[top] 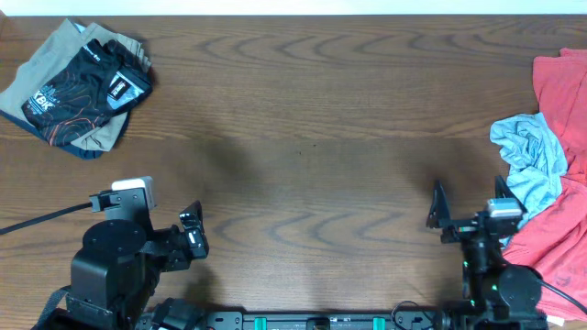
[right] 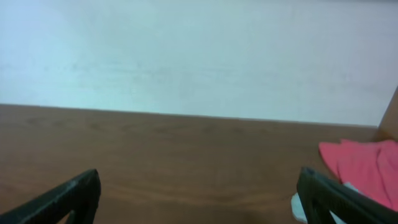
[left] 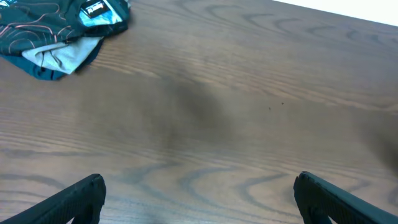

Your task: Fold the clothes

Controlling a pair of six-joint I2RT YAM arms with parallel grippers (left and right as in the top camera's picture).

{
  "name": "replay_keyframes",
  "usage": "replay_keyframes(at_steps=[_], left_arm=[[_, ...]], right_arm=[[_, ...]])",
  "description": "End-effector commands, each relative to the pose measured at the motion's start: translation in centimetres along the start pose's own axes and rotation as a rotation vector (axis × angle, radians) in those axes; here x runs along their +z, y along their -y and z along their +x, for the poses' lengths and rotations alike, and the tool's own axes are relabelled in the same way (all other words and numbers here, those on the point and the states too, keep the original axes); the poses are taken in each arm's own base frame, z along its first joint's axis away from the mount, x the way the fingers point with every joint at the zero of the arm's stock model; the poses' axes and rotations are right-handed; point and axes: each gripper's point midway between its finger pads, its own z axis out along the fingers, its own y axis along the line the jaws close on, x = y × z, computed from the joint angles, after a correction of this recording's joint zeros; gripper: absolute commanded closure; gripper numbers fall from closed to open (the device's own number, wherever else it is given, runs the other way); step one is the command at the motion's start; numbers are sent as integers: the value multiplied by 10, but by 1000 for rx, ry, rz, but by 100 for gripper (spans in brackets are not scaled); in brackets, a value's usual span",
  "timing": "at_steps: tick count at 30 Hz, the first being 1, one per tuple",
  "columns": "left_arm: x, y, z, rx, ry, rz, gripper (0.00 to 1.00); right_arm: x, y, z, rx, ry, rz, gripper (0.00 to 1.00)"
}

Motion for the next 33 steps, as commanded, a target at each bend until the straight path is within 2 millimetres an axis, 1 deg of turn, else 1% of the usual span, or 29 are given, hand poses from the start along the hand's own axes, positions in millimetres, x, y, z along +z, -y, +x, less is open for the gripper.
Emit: replay_keyframes(at_steps=[1,2,4,6,9,33], left_arm=[[0,-2,-1,-6,5,-12,2],[0,-2,-1,-6,6,-12,2],[0,-2,-1,-6,6,-12,2],[0,-2,-1,-6,6,-12,2],[0,-2,-1,-6,5,-12,2],[0,-2,-1,-6,6,-12,2]], right_arm=[[6,0,27,-64,-29,3,1],[8,0,41,-57,-55,-1,1],[9,-3,62,-50,-100,-17,1],[9,-2,57,-52,-85,-14,1],[9,-3,61,-50,-98,-19,1],[9,-3,61,-51,-100,-18,1]])
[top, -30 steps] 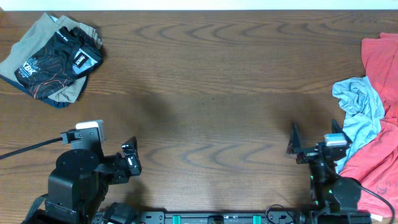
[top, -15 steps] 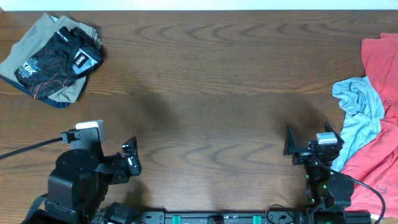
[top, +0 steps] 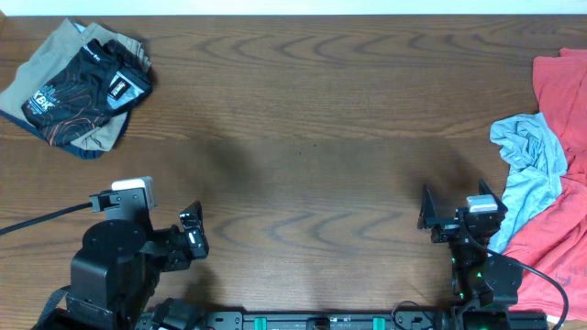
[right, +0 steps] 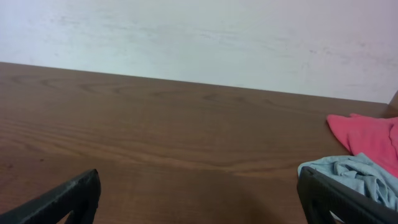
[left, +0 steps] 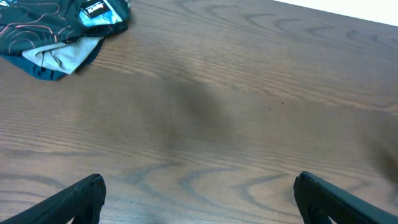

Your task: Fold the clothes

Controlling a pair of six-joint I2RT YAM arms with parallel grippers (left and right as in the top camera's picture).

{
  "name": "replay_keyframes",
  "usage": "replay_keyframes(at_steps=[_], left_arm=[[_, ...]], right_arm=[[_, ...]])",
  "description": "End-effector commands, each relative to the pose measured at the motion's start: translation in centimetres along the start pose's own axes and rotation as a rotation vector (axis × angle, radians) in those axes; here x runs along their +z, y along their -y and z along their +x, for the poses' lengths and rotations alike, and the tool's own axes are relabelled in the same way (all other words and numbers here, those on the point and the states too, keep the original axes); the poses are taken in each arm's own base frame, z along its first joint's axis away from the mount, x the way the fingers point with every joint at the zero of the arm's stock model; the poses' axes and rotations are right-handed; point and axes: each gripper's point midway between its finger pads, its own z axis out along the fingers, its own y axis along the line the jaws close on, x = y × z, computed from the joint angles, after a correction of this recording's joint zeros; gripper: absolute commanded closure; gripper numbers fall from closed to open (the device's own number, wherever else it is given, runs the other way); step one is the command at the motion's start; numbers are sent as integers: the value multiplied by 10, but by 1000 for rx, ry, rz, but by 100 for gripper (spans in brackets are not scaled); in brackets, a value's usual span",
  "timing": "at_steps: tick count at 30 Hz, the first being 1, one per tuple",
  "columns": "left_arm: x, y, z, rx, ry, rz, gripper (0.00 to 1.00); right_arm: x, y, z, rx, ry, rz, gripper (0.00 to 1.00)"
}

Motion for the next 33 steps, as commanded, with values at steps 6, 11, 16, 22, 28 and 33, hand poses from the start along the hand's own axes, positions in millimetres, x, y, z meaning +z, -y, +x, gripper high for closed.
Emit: replay_keyframes(at_steps=[6,11,16,22,28,33], left_arm=[[0,-2,-1,-6,6,-11,2],[0,-3,-1,-10,8,-16,2],[-7,-28,10,-60,-12,-118,2],[-19,-50,27,-93,9,-188,2],[-15,-61,59,-103,39,-198,2],[3,-70,70,-134,145,-207,2]], right_arm=[[0,-2,0,-17,1,-8,1],[0,-2,0,-17,1,-8,1],[0,-2,0,-17,1,-8,1],[0,-2,0,-17,1,-8,1],[0,-2,0,-17,1,-8,1],[0,-2,0,-17,1,-8,1]])
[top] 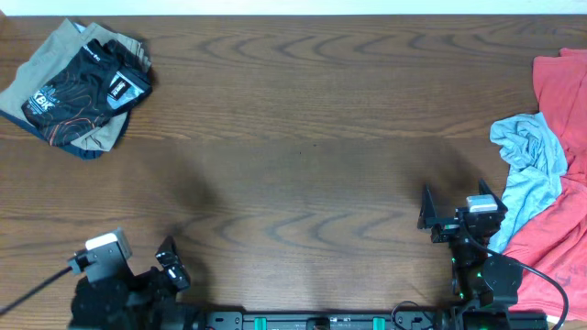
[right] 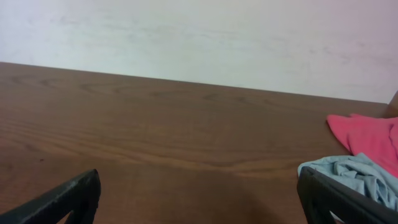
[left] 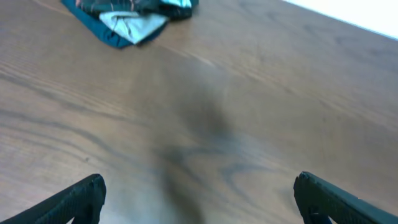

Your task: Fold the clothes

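A folded pile, black patterned shorts on a khaki garment, lies at the far left corner; its edge shows at the top of the left wrist view. A crumpled light blue garment rests on a red garment at the right edge. My left gripper is open over bare wood at the front left. My right gripper is open, just left of the blue garment, with nothing between its fingers.
The brown wooden table runs to a pale wall at the back. A black cable trails from the left arm at the front left edge. The arms' bases sit along the front edge.
My left arm has drawn back toward the front left corner, and its camera now sees the folded pile farther off. The right arm and all clothes are unchanged.
At first both grippers were open near the front edge, the right one looking mostly at the wall. Then the right gripper sat tilted lower, with the blue garment in its view. Now the left arm sits farther back and left.
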Controlling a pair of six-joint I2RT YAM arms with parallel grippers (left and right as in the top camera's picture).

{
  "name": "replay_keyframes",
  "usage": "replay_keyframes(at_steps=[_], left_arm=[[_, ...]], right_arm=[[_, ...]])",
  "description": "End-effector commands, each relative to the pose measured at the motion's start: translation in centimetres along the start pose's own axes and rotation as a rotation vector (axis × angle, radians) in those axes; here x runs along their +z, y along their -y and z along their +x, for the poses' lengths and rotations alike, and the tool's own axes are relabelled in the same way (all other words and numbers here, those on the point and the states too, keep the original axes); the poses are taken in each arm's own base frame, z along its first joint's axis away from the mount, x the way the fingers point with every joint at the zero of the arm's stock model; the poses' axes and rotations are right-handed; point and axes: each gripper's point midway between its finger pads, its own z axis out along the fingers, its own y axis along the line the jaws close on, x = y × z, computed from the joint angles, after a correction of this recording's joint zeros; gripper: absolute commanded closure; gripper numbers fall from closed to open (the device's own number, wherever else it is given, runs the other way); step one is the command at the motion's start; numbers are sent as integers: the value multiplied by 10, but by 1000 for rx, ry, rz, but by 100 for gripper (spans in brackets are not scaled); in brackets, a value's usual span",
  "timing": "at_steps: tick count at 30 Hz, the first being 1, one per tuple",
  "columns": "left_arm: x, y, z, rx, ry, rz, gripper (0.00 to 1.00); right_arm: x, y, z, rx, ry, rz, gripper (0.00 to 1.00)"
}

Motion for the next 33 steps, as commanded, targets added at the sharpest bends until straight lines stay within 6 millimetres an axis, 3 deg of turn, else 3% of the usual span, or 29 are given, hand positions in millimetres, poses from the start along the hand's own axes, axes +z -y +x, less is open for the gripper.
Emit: replay_keyframes(at_steps=[1,8,13,17,19,23,27,30,33], left_arm=[[14,-9,11,-8,52,-28,2],[54,-5,15,-46,201,16,2],[78,13,-22,-55,410,89,2],[82,26,-55,-30,643,145,2],[84,28,-60,-32,718,162,2],[102,35,-46,-18,727,215,2],[127,45,-11,37,574,268,2],[145,42,18,58,433,252,2],[147,41,23,61,412,249,2]], right_arm=[[0,-2,0,-17,2,-8,1],[0,-2,0,-17,2,-8,1],[0,-2,0,-17,2,-8,1],[0,-2,0,-17,2,-8,1],[0,-2,0,-17,2,-8,1],[0,-2,0,-17,2,-8,1],[0,-2,0,-17,2,-8,1],[0,-2,0,-17,2,-8,1],[0,-2,0,-17,2,-8,1]])
